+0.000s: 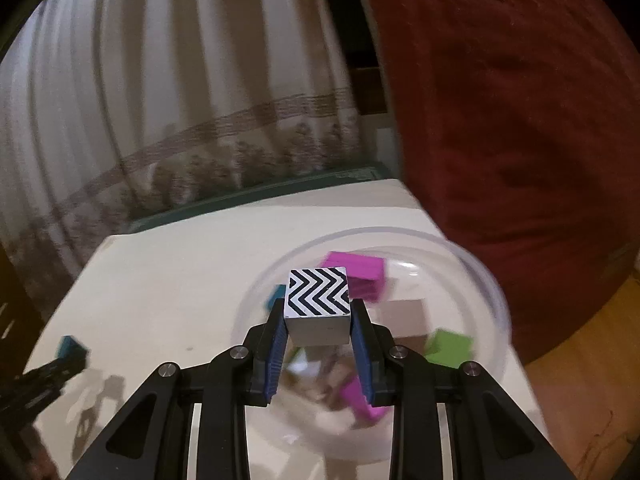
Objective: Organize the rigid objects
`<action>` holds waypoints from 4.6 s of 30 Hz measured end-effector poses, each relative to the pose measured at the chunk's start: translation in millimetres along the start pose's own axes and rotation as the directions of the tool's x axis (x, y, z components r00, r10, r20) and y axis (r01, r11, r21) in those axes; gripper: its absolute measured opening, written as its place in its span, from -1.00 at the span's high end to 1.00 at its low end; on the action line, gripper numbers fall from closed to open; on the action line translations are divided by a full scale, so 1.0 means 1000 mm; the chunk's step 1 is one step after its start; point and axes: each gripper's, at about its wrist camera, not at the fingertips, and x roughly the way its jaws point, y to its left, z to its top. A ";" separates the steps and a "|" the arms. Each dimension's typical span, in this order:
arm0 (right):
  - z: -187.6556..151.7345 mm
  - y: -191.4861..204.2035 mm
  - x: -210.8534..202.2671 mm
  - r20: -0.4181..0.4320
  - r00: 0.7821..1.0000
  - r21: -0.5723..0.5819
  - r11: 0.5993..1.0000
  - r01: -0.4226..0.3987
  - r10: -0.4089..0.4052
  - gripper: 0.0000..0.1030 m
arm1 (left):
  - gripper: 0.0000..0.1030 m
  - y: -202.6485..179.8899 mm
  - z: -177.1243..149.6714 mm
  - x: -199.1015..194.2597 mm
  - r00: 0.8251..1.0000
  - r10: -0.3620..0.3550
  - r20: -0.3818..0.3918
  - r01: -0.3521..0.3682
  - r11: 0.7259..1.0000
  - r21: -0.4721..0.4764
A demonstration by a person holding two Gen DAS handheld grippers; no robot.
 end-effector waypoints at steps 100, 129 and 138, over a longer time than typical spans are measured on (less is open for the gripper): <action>-0.025 -0.077 -0.025 0.147 0.978 0.214 0.970 0.115 -0.149 -0.11 | -0.68 -0.204 0.025 0.033 0.973 -0.232 -0.010 0.225 0.929 0.295; -0.034 -0.053 -0.103 0.215 0.962 0.119 0.982 0.147 -0.170 -1.00 | -1.00 -0.134 -0.009 -0.069 0.976 -0.190 0.108 0.167 0.967 0.192; -0.038 -0.036 -0.110 0.170 0.967 0.001 0.981 0.192 -0.189 -1.00 | -1.00 -0.131 -0.014 -0.094 0.974 -0.157 0.164 0.120 0.969 0.216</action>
